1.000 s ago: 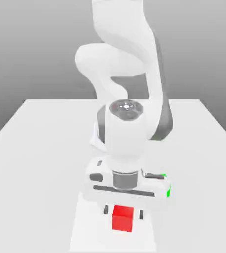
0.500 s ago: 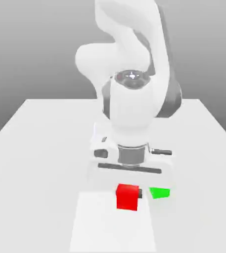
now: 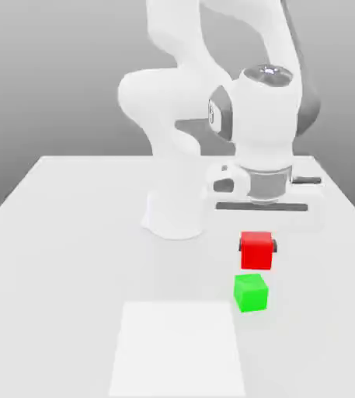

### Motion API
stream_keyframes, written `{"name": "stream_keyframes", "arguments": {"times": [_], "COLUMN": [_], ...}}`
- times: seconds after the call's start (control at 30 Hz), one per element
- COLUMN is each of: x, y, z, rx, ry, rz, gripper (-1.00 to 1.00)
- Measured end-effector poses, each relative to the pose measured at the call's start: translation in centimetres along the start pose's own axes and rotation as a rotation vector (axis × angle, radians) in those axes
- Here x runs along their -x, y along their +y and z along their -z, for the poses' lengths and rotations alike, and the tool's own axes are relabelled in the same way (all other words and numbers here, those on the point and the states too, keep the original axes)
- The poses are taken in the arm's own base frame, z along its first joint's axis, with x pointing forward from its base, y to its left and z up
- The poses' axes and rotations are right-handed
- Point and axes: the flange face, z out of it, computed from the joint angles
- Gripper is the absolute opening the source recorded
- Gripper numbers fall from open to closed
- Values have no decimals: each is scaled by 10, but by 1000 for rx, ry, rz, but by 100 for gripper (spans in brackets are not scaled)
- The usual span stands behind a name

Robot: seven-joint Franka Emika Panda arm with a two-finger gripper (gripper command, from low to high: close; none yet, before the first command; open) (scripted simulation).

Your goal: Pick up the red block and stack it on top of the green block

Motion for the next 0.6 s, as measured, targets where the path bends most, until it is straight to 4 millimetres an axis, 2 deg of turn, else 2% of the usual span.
{"name": "stream_keyframes", "arguments": {"times": [0.07, 0.2, 0.5, 0.53, 0.6], "x": [5, 2, 5, 6, 6], "y": [6, 6, 7, 8, 8], "z": [-5, -19, -64, -68, -68], "rx": [11, 23, 15, 12, 12], "ry": [14, 36, 25, 20, 20], "rz": [-2, -9, -3, -1, -1], "gripper": [-100, -100, -100, 100, 100]}}
